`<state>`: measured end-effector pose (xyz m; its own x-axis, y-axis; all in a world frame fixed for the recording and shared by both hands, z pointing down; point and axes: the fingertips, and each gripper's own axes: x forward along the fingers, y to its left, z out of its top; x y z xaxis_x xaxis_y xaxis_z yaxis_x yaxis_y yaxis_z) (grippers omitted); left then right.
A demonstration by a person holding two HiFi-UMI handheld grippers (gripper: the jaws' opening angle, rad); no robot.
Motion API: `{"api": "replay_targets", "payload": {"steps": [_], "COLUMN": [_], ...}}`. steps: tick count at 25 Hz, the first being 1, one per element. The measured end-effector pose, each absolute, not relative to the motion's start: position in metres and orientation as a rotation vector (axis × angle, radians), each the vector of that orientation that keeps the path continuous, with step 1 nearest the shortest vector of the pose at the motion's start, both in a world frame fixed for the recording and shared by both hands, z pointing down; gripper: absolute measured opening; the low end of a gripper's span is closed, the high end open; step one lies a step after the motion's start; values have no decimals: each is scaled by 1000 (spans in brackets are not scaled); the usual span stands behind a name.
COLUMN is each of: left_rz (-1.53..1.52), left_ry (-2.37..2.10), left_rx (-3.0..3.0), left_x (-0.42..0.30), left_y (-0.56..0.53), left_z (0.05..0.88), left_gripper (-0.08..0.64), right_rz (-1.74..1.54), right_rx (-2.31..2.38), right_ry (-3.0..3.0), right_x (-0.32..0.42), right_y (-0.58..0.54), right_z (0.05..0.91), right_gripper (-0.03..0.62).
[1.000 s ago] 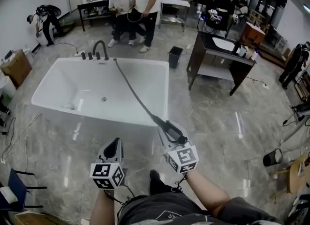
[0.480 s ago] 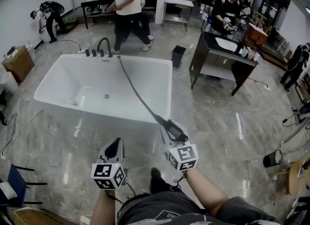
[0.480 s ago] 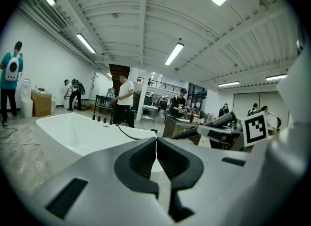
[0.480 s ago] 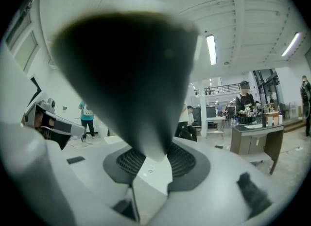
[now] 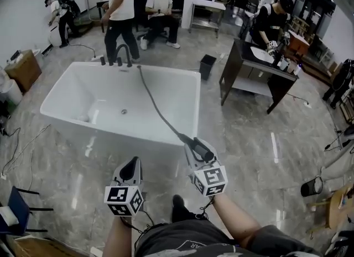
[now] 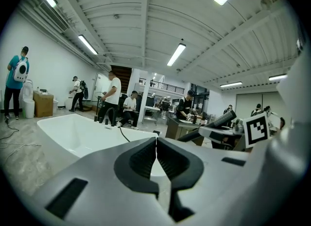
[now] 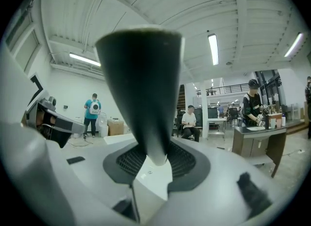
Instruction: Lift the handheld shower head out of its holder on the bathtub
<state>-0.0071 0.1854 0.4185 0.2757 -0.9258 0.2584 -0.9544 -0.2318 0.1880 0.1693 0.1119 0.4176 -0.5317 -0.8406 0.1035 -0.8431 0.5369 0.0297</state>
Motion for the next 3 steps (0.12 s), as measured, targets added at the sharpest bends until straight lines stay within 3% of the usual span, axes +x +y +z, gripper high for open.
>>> {"api": "replay_targets", "payload": {"steps": [3], "left_rz": [141], "left_ry": [-1728], "left_rx": [2236], "left_x": [-8], "left_y": [176], "left_z": [419], "left_gripper": [15], "right_rz": [35], "right_rx": [1452], "right_ry": [-2662], "right_x": [168], "right_y": [103], "right_z": [419], "right_gripper": [141]}}
